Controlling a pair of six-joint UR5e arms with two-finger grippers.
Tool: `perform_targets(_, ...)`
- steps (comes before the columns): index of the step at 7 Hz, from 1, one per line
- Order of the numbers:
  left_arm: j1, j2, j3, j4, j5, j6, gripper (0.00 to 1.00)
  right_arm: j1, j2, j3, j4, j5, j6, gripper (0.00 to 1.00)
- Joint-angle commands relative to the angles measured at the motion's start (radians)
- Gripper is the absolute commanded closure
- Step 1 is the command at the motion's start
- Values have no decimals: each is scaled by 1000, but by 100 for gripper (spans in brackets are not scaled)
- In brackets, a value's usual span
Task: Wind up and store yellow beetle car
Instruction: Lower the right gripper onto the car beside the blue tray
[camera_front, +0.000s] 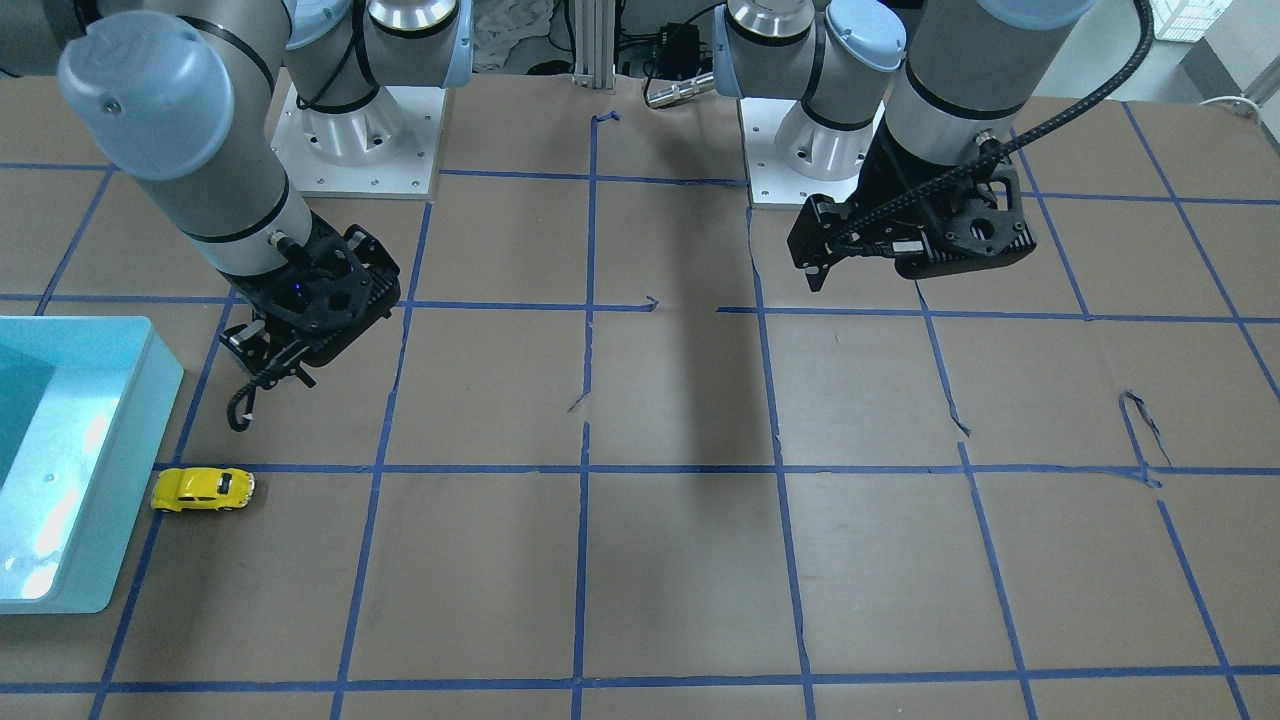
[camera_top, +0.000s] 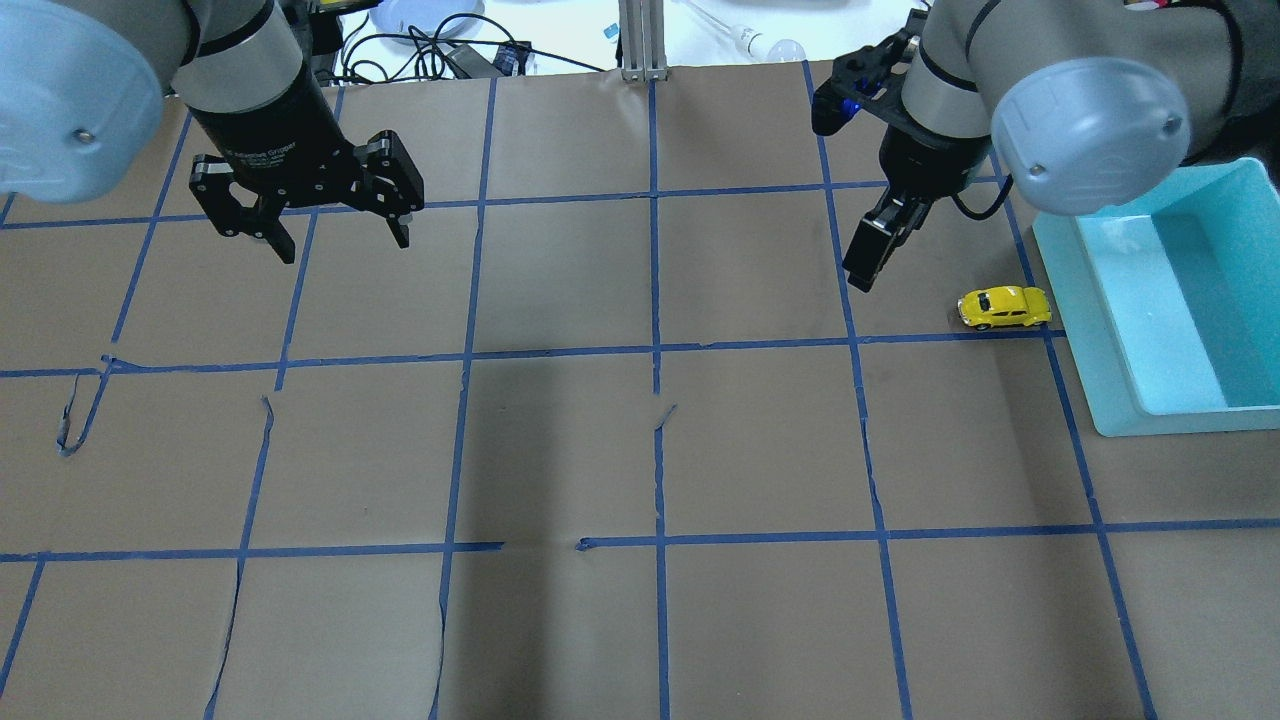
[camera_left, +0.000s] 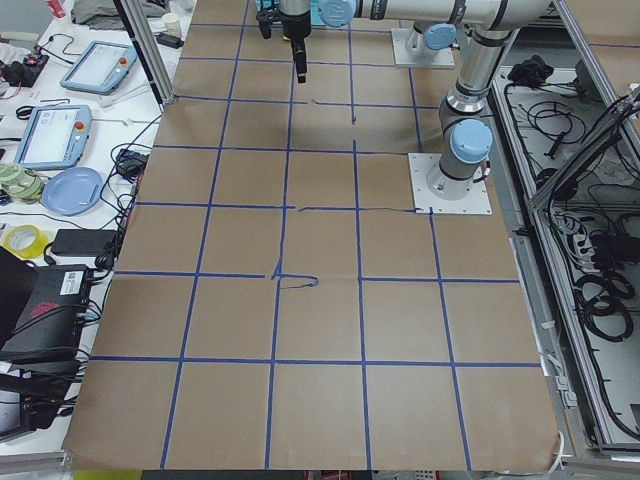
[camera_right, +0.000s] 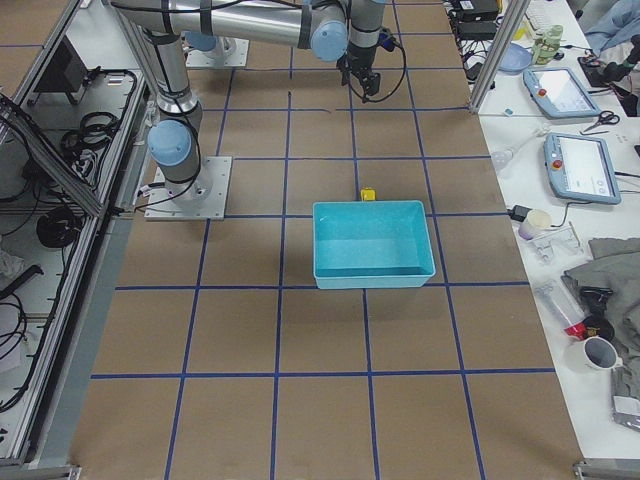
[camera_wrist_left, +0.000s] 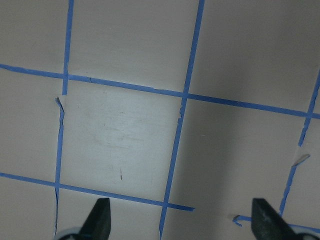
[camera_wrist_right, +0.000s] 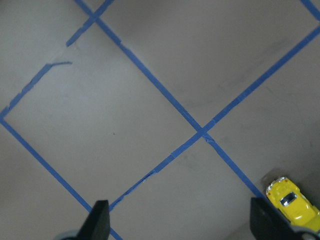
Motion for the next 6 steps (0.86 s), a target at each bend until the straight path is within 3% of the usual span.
perform_targets(1, -1, 4, -2, 0, -2, 118, 0, -47, 35, 101, -116, -7, -394, 0)
perform_targets(3, 11, 3, -7, -2, -48, 133, 0, -193, 52, 145, -139, -4, -654, 0)
perform_targets(4, 3, 6, -12, -2, -46, 131, 0, -251, 87, 142, -182, -22, -699, 0)
perform_targets(6, -15, 15, -21, -5, -52, 120, 0, -275, 155, 143, -363, -126, -960, 0)
